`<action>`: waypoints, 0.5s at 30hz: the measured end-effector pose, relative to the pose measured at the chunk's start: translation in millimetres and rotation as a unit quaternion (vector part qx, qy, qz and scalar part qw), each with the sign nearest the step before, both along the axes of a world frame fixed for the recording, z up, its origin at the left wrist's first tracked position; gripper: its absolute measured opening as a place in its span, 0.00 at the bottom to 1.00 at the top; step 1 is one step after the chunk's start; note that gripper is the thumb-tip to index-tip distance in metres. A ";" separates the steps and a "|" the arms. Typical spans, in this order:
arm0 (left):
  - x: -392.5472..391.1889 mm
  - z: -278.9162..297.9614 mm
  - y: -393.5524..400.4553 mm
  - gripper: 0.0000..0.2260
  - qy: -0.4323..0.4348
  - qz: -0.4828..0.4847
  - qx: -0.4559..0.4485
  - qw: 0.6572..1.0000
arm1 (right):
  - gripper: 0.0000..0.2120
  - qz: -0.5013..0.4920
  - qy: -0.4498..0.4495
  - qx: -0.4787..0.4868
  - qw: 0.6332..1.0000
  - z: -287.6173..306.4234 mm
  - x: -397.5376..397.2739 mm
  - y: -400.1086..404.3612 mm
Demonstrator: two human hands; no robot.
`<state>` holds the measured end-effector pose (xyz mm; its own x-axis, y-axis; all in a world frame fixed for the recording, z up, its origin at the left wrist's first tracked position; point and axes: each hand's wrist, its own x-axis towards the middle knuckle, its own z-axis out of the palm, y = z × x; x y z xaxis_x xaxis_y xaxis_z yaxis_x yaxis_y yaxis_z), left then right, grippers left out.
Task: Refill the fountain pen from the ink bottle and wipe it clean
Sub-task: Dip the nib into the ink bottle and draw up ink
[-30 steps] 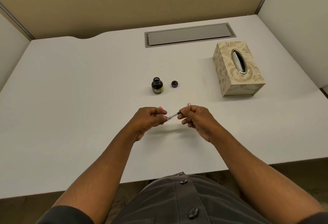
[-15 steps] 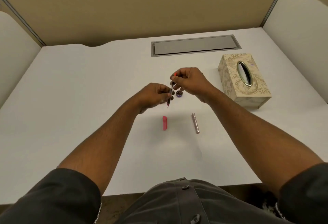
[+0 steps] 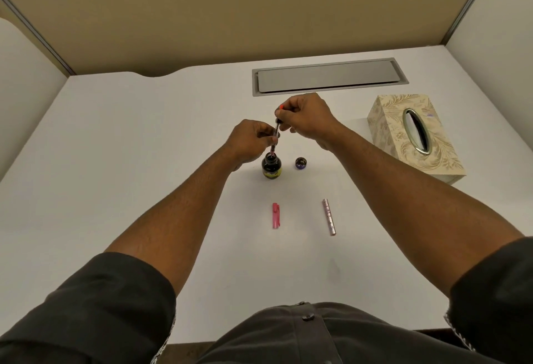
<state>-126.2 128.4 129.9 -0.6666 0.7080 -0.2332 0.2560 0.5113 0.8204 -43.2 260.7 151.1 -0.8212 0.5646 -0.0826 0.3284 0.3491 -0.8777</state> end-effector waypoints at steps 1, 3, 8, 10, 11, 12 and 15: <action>-1.6 -2.4 1.1 0.08 -0.003 0.000 -0.001 1.000 | 0.07 0.002 -0.004 -0.001 1.000 -1.8 -2.3 1.4; -4.8 -7.0 3.3 0.08 -0.007 -0.001 -0.003 1.000 | 0.06 0.005 -0.014 -0.005 1.000 -5.3 -6.2 3.4; -11.0 -15.6 7.7 0.08 0.003 -0.005 -0.003 1.000 | 0.07 -0.007 -0.023 -0.017 1.000 -13.2 -13.3 10.2; -13.1 -18.3 8.6 0.09 0.003 -0.001 -0.002 1.000 | 0.07 -0.011 -0.025 -0.020 0.999 -16.3 -16.1 12.3; -14.0 -19.3 8.8 0.09 0.000 0.001 -0.002 1.000 | 0.07 -0.011 -0.027 -0.021 0.999 -17.7 -17.3 12.8; -14.9 -20.1 8.8 0.09 -0.002 0.003 -0.002 1.000 | 0.07 -0.011 -0.028 -0.021 0.999 -18.9 -18.7 13.0; -16.3 -22.1 8.6 0.08 -0.007 0.003 -0.003 1.000 | 0.06 -0.009 -0.029 -0.024 0.999 -20.2 -21.1 12.8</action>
